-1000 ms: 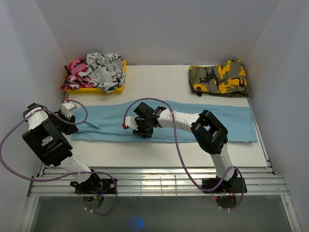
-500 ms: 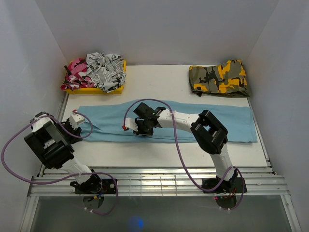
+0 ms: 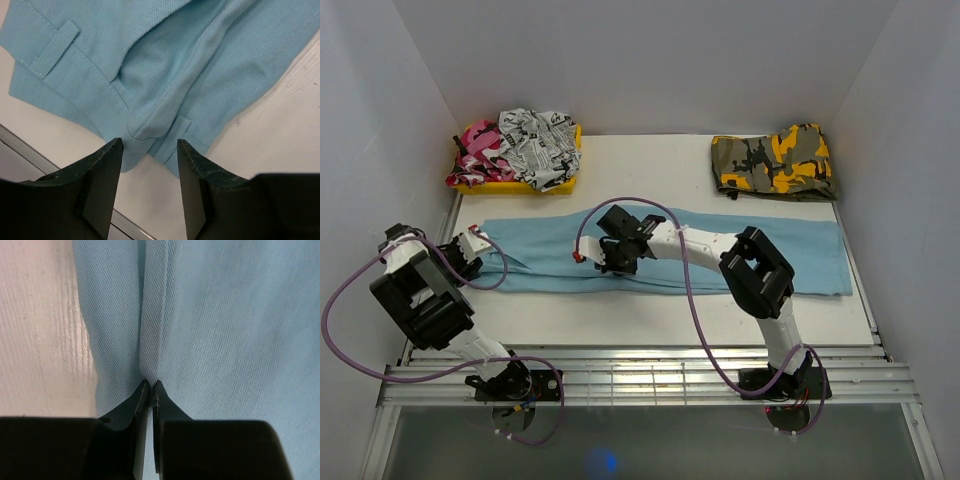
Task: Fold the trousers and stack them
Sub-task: Fold the trousers
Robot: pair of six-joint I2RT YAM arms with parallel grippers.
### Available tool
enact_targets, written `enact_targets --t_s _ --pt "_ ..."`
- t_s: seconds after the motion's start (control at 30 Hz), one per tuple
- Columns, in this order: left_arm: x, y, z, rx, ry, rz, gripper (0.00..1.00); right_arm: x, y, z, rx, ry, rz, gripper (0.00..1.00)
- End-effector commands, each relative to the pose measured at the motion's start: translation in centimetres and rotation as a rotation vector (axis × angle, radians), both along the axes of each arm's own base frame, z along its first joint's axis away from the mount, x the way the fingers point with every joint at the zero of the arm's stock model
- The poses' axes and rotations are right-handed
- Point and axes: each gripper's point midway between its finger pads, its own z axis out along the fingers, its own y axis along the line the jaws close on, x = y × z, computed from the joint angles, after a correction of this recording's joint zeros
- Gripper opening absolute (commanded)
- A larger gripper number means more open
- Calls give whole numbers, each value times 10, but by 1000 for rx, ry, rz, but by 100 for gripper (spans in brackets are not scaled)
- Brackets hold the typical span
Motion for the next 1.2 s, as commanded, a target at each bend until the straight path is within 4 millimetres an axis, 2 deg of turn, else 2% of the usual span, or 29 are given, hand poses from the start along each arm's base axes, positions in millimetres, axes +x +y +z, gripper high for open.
enact_targets --t_s 0.0,0.17,0.4,0.47,0.53,0.57,0.6,0.63,0.67,0.73,0.87,1.07,1.17 --pt "19 13 14 51 -89 -22 59 25 9 53 115 -70 -41 8" --pt "23 18 3 50 -83 -15 60 38 6 66 141 -87 -67 8" --pt "13 15 -15 53 -25 -59 56 45 5 69 154 -83 -78 8" --pt "16 15 -15 48 -24 -53 52 42 4 66 148 -69 -70 8" --pt "19 16 -15 38 -26 -44 42 40 3 61 138 -52 -63 8" --pt "22 16 -13 35 -32 -40 37 34 2 57 125 -31 -48 11" --pt "22 17 -13 34 -32 -38 28 29 3 55 128 -5 -32 20" --pt "23 17 -13 34 -32 -37 24 25 2 50 119 18 -26 40" --pt "22 18 -14 39 -25 -38 20 22 3 50 121 33 -17 46" --pt "22 20 -13 49 -24 -39 12 21 -1 50 111 39 -25 47" --pt "24 24 -10 58 -22 -36 1 34 -3 52 115 -11 -58 44" --pt "29 27 -2 54 -28 -20 0 21 -10 36 67 44 -16 54" --pt "32 29 0 50 -31 -12 0 16 -15 25 40 60 -7 54"
